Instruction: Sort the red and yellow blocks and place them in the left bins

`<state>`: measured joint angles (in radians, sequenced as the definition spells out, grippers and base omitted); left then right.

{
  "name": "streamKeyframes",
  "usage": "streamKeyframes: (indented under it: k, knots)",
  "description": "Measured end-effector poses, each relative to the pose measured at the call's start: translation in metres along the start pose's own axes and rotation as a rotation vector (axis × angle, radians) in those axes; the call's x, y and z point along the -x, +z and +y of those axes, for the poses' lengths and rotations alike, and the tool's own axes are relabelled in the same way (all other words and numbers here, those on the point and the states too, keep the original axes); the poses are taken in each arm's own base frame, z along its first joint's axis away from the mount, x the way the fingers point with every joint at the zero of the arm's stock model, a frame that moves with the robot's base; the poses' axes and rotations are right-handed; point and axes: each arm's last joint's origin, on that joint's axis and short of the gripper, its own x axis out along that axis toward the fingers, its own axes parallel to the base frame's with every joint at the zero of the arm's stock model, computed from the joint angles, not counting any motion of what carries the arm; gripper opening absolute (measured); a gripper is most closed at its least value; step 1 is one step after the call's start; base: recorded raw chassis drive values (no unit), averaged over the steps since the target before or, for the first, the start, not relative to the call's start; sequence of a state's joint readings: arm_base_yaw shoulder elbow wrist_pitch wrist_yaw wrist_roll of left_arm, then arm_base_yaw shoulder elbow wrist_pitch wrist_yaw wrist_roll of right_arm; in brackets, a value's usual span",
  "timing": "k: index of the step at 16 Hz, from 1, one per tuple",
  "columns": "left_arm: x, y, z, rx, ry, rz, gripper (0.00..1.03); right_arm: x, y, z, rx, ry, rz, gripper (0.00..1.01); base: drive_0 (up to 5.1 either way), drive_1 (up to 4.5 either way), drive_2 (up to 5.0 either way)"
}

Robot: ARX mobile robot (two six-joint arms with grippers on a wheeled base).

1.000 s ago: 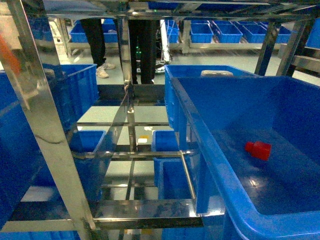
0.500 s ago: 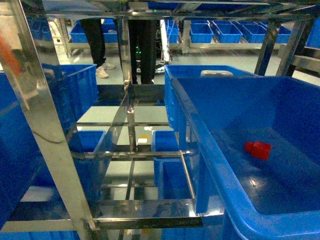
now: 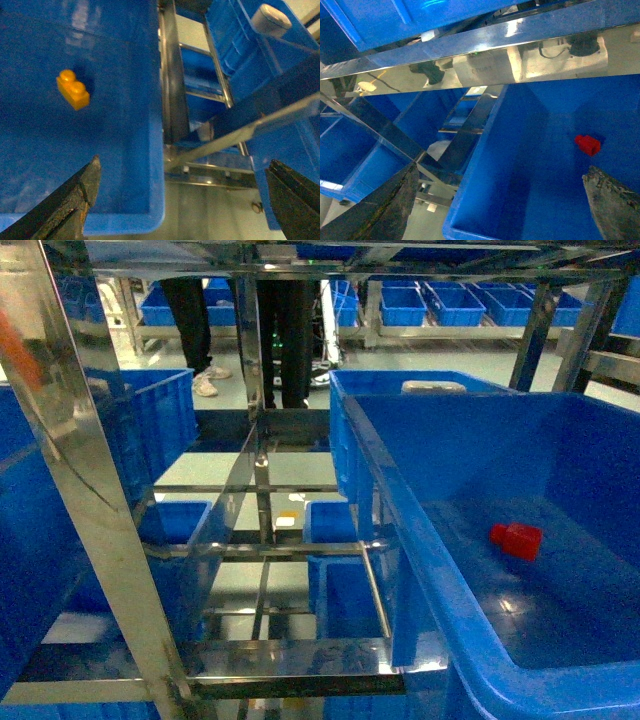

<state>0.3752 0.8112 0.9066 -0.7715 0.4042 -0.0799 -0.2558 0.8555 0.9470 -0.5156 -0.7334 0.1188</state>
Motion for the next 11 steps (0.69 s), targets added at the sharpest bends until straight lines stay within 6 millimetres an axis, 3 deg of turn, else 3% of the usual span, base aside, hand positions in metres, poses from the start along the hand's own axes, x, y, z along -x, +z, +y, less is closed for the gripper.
streamKeyframes:
  k: [3,5,6,8,9,11]
  knots:
    - [0.01,0.002,-0.024,-0.057,-0.068,-0.124,0.98,0.0,0.0,0.0,-0.001,0.0,0.001,0.98,0.0,0.0,0.0]
    - [0.01,0.002,-0.026,-0.05,-0.05,-0.133,0.98,0.0,0.0,0.0,0.005,-0.003,-0.005,0.98,0.0,0.0,0.0]
    - [0.004,0.003,-0.026,-0.135,-0.029,-0.329,0.91,-0.004,-0.003,0.004,0.201,-0.144,-0.202,0.88,0.0,0.0,0.0]
    - [-0.007,-0.034,-0.02,-0.277,-0.012,-0.567,0.67,-0.003,-0.042,0.002,0.313,-0.358,-0.402,0.64,0.0,0.0,0.0]
    - [-0.009,-0.045,-0.019,-0.308,-0.018,-0.648,0.55,-0.004,-0.057,-0.004,0.313,-0.435,-0.444,0.51,0.0,0.0,0.0]
    - [-0.014,-0.051,-0.017,-0.316,-0.012,-0.66,0.46,-0.008,-0.069,-0.008,0.308,-0.448,-0.429,0.42,0.0,0.0,0.0]
